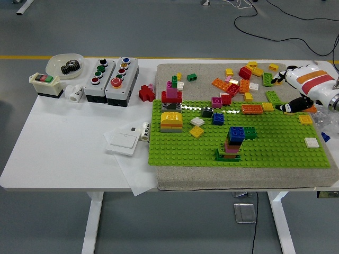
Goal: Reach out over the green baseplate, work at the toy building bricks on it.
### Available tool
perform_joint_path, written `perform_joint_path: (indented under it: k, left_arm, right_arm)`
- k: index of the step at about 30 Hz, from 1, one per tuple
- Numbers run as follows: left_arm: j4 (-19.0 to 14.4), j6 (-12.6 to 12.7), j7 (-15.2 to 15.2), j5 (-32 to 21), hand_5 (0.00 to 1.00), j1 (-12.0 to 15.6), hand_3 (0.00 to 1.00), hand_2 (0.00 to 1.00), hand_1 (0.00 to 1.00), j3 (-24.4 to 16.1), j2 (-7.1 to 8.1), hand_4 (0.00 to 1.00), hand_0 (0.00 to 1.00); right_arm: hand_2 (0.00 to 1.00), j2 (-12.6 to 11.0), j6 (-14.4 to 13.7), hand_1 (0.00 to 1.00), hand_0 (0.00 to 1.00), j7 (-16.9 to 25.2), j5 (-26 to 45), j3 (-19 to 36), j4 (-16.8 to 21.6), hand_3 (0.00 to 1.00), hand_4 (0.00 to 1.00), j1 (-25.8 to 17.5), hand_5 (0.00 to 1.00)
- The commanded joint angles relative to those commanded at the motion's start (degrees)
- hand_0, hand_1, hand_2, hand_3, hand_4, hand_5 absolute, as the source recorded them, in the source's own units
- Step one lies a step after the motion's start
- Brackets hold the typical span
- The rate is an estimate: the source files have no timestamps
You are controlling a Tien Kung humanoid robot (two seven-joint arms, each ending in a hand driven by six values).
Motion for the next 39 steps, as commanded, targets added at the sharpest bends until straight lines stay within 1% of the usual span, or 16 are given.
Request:
perform_joint_path:
  k: [1, 4, 5, 6, 7, 10, 15, 18, 19, 24, 25, 28, 34, 36, 37, 39]
  left_arm:
    - [0.0, 0.0, 0.02, 0.08, 0.925, 0.0, 0.804, 0.646, 0.541, -0.05, 0.0, 0.849, 0.401]
    - [-0.02, -0.01, 0.06, 0.33, 0.925, 0.0, 0.804, 0.646, 0.541, -0.19, 0.02, 0.849, 0.401]
    - [-0.03, -0.01, 0.07, 0.35, 0.925, 0.0, 0.804, 0.646, 0.541, -0.21, 0.03, 0.849, 0.401]
    - [-0.03, -0.01, 0.11, 0.54, 0.925, -0.01, 0.804, 0.646, 0.541, -0.33, 0.02, 0.849, 0.401]
    - [-0.03, 0.0, 0.13, 0.59, 0.93, -0.01, 0.804, 0.646, 0.542, -0.37, 0.02, 0.851, 0.401]
    - [-0.05, -0.02, 0.19, 0.92, 0.93, -0.06, 0.804, 0.646, 0.542, -0.57, 0.02, 0.851, 0.401]
    - [-0.11, -0.13, 0.23, 1.22, 0.929, -0.29, 0.804, 0.647, 0.542, -0.67, 0.1, 0.85, 0.401]
    - [-0.13, -0.16, 0.14, 1.13, 0.929, -0.49, 0.804, 0.647, 0.542, -0.56, 0.13, 0.85, 0.401]
    - [-0.13, -0.16, 0.11, 1.06, 0.93, -0.54, 0.803, 0.647, 0.541, -0.52, 0.14, 0.85, 0.403]
    - [-0.13, -0.16, -0.04, 0.78, 0.93, -0.77, 0.803, 0.647, 0.541, -0.38, 0.09, 0.85, 0.403]
    - [-0.13, -0.16, -0.05, 0.75, 0.928, -0.79, 0.802, 0.647, 0.542, -0.37, 0.08, 0.847, 0.403]
    - [-0.17, -0.14, -0.08, 0.78, 0.928, -0.88, 0.802, 0.647, 0.542, -0.4, 0.04, 0.847, 0.403]
    - [-0.22, -0.13, -0.1, 0.98, 0.929, -1.04, 0.801, 0.648, 0.543, -0.48, 0.01, 0.847, 0.403]
    - [-0.27, -0.1, -0.11, 1.04, 0.929, -1.17, 0.801, 0.648, 0.543, -0.47, 0.02, 0.847, 0.403]
    - [-0.28, -0.1, -0.12, 1.06, 0.928, -1.2, 0.801, 0.648, 0.543, -0.47, 0.02, 0.845, 0.405]
    - [-0.29, -0.11, -0.08, 1.22, 0.928, -1.28, 0.801, 0.648, 0.543, -0.53, 0.02, 0.845, 0.405]
  right_arm:
    - [0.757, 0.27, 0.37, 0.705, 0.721, 0.58, 0.02, -0.52, -0.6, 0.829, 0.998, 0.45, 0.279]
    - [0.757, 1.17, 1.4, 0.705, 0.721, 2.97, 0.17, -2.63, -3.44, 0.829, 0.998, 1.96, 0.279]
    - [0.757, 1.27, 1.49, 0.705, 0.721, 3.22, 0.19, -2.89, -3.77, 0.829, 0.998, 2.12, 0.279]
    - [0.757, 1.93, 2.12, 0.705, 0.721, 4.27, 0.38, -4.07, -5.15, 0.829, 0.998, 2.83, 0.279]
    - [0.749, 2.15, 2.32, 0.692, 0.701, 4.64, 0.45, -4.52, -5.76, 0.82, 0.998, 3.06, 0.26]
    - [0.749, 3.13, 3.53, 0.692, 0.701, 6.09, 1.28, -6.29, -7.93, 0.82, 0.998, 3.97, 0.26]
    - [0.735, 4.14, 4.88, 0.677, 0.683, 7.3, 3.07, -8.01, -10.59, 0.811, 0.998, 5.13, 0.252]
    - [0.735, 4.31, 5.61, 0.677, 0.683, 7.8, 4.91, -8.75, -11.78, 0.811, 0.998, 5.61, 0.252]
    - [0.72, 4.35, 5.72, 0.659, 0.667, 7.93, 5.43, -8.88, -12.04, 0.797, 0.998, 5.66, 0.251]
    - [0.72, 4.77, 6.63, 0.659, 0.667, 8.5, 9.31, -9.74, -13.69, 0.797, 0.998, 5.61, 0.251]
    - [0.709, 4.82, 6.7, 0.65, 0.658, 8.53, 9.61, -9.78, -13.83, 0.789, 0.998, 5.59, 0.269]
    - [0.709, 5.27, 6.55, 0.65, 0.658, 8.51, 12.11, -9.99, -15.2, 0.789, 0.998, 5.45, 0.269]
    - [0.703, 5.99, 5.39, 0.638, 0.651, 8.74, 15.4, -10.19, -17.25, 0.778, 0.998, 5.2, 0.276]
    - [0.703, 6.51, 4.66, 0.638, 0.651, 9.07, 16.69, -10.26, -18.62, 0.778, 0.998, 4.87, 0.276]
    - [0.688, 6.62, 4.51, 0.622, 0.626, 9.14, 16.92, -10.26, -18.89, 0.761, 0.998, 4.79, 0.294]
    - [0.688, 6.98, 4.1, 0.622, 0.626, 9.34, 18.05, -10.16, -19.6, 0.761, 0.998, 4.47, 0.294]
